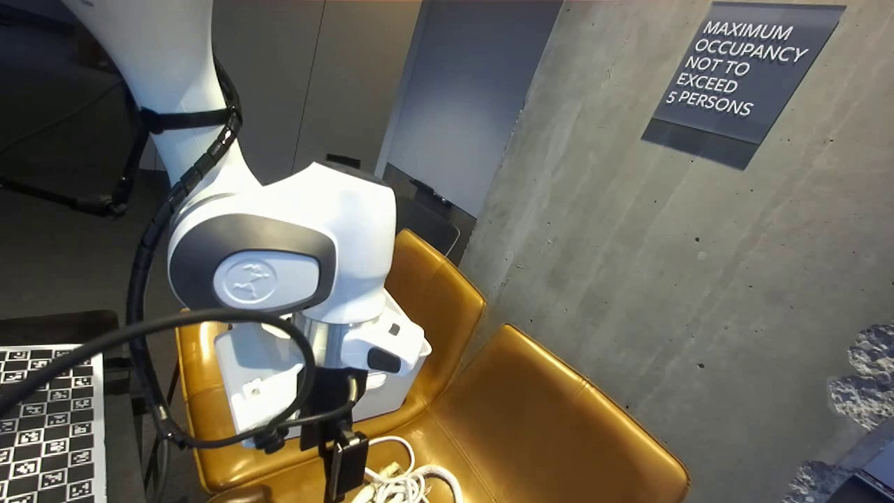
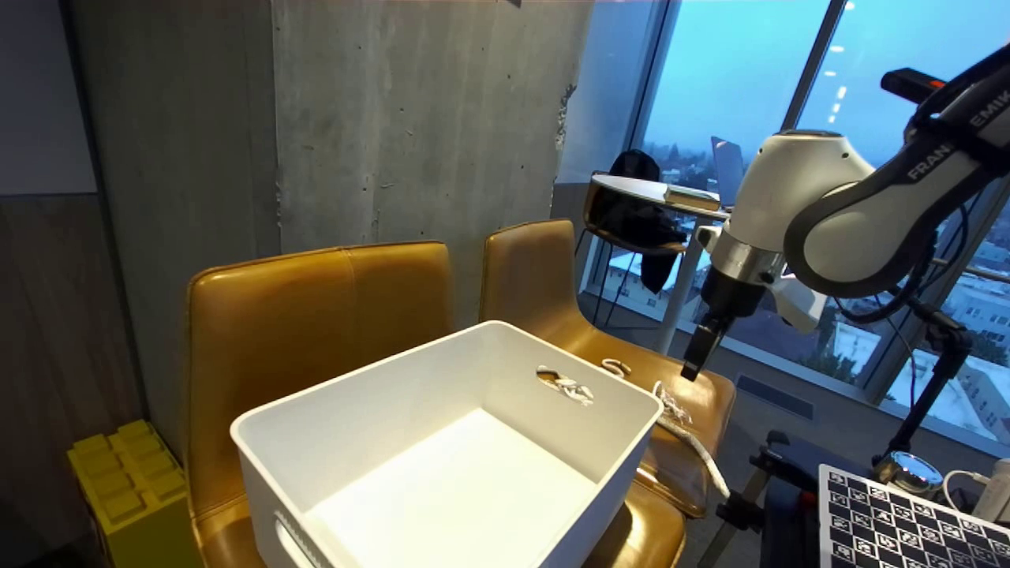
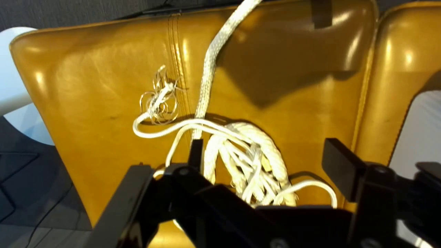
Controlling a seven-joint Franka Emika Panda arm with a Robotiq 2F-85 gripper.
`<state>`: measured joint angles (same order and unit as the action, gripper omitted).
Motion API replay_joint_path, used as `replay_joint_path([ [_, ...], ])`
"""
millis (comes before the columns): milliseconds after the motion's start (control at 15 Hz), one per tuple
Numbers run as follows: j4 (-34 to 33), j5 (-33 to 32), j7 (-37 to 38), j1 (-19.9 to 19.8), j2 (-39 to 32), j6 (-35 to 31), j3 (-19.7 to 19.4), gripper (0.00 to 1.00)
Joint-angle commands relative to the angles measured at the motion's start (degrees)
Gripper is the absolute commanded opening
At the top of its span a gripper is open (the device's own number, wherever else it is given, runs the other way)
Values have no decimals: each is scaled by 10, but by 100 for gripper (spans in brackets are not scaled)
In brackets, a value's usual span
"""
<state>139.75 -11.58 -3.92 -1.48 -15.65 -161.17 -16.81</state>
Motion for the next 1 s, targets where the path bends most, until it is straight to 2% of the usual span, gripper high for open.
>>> replay_joint_path([
  [0, -10, -1, -34, -48, -40, -32, 23, 100],
  [467, -68, -1, -46, -88, -195, -112, 19, 100],
  [933, -172, 7, -35, -77, -322, -129, 16, 100],
])
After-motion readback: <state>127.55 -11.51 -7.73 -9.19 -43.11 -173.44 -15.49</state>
